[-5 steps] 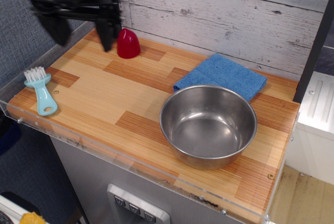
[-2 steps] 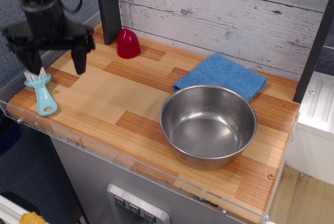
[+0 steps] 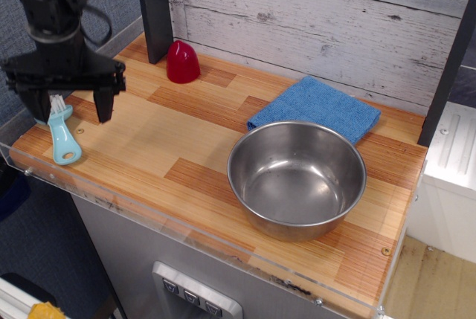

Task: Put the blue brush on the blue cloth.

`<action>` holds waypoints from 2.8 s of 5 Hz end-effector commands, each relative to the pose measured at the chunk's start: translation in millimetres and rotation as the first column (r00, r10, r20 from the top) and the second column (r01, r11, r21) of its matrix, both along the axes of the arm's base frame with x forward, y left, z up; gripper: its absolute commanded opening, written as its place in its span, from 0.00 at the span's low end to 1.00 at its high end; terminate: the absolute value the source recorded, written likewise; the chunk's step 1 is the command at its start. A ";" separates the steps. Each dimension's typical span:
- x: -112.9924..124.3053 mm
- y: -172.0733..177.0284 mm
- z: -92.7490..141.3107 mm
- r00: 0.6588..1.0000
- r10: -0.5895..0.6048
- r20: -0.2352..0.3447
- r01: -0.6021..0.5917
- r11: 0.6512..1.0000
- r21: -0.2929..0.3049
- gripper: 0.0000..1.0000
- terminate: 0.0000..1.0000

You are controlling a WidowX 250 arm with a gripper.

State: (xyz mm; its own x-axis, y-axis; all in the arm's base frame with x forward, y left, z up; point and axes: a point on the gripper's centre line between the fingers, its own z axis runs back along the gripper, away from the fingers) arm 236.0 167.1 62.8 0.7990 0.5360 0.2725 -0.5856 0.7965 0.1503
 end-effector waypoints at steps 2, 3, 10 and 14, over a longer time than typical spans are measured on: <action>-23.9 43.8 -14.1 0.996 0.089 0.020 -0.090 0.994 0.061 1.00 0.00; -21.3 55.8 -25.8 0.992 0.126 0.007 -0.126 0.991 0.049 1.00 0.00; -1.8 43.5 -22.7 1.000 -0.001 0.022 0.000 0.999 0.047 0.00 0.00; 43.1 16.1 65.9 0.957 -0.189 0.220 0.172 0.980 0.097 0.00 0.00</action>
